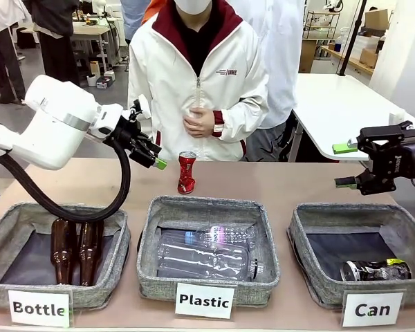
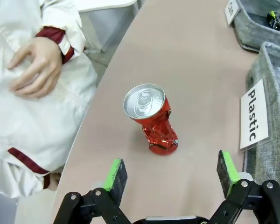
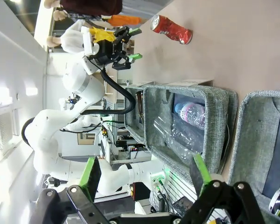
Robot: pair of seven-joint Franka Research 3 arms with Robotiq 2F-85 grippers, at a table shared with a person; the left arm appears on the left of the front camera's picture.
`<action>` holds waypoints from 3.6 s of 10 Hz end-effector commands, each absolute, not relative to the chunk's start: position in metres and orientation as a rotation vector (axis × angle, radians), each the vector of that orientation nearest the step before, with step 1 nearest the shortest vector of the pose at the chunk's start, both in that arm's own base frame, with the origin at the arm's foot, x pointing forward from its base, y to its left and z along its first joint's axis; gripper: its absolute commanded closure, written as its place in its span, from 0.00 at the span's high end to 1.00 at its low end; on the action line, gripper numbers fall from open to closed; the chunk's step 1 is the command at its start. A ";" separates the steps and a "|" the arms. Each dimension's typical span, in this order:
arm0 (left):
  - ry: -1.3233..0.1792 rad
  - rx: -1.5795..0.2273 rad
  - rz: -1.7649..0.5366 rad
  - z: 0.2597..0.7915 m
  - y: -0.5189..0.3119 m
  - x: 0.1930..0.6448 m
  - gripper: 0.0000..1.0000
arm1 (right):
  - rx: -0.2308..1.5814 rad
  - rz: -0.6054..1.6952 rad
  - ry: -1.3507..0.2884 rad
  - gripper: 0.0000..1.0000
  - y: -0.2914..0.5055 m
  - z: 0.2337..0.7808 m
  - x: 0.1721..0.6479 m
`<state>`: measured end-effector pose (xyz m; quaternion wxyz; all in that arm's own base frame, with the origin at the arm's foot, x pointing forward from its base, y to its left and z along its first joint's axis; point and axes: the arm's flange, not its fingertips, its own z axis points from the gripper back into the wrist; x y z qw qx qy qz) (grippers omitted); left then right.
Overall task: Sort the can waste into the basket.
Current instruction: Pick up the can waste from the table and place it in the right Fabric basket.
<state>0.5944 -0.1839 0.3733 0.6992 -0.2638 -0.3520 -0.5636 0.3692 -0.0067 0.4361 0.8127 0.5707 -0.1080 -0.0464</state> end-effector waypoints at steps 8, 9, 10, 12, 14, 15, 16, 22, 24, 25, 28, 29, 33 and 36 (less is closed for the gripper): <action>-0.880 -0.796 -1.356 0.320 -0.186 0.649 1.00 | 1.214 -0.082 -0.233 1.00 -0.008 0.436 0.369; -0.859 -0.819 -1.304 0.315 -0.189 0.653 1.00 | 1.214 -0.082 -0.233 1.00 -0.008 0.436 0.369; -0.836 -0.846 -1.255 0.309 -0.194 0.658 1.00 | 1.214 -0.082 -0.233 1.00 -0.008 0.436 0.369; -0.796 -0.873 -1.227 0.297 -0.202 0.663 1.00 | 1.214 -0.082 -0.233 1.00 -0.008 0.436 0.369; -0.787 -0.921 -1.208 0.291 -0.211 0.664 1.00 | 1.214 -0.082 -0.233 1.00 -0.008 0.436 0.369; -0.793 -0.935 -1.189 0.289 -0.215 0.665 1.00 | 1.214 -0.082 -0.233 1.00 -0.008 0.436 0.369; -0.795 -0.932 -1.188 0.287 -0.220 0.664 1.00 | 1.214 -0.082 -0.233 1.00 -0.008 0.436 0.369; -0.816 -0.944 -1.204 0.278 -0.241 0.669 1.00 | 1.214 -0.082 -0.233 1.00 -0.008 0.436 0.369; -0.836 -0.960 -1.195 0.275 -0.245 0.671 1.00 | 1.214 -0.082 -0.233 1.00 -0.008 0.436 0.369; -0.839 -0.966 -1.200 0.274 -0.246 0.671 1.00 | 1.214 -0.082 -0.233 1.00 -0.008 0.436 0.369; -0.848 -0.979 -1.217 0.272 -0.247 0.671 1.00 | 1.214 -0.082 -0.233 1.00 -0.008 0.436 0.369; -0.839 -0.980 -1.220 0.272 -0.247 0.671 0.42 | 1.214 -0.082 -0.233 1.00 -0.008 0.436 0.369; -0.854 -0.979 -1.229 0.273 -0.247 0.672 0.00 | 1.214 -0.082 -0.233 1.00 -0.008 0.436 0.369; -0.860 -0.977 -1.230 0.274 -0.246 0.672 0.00 | 1.214 -0.082 -0.233 1.00 -0.008 0.436 0.369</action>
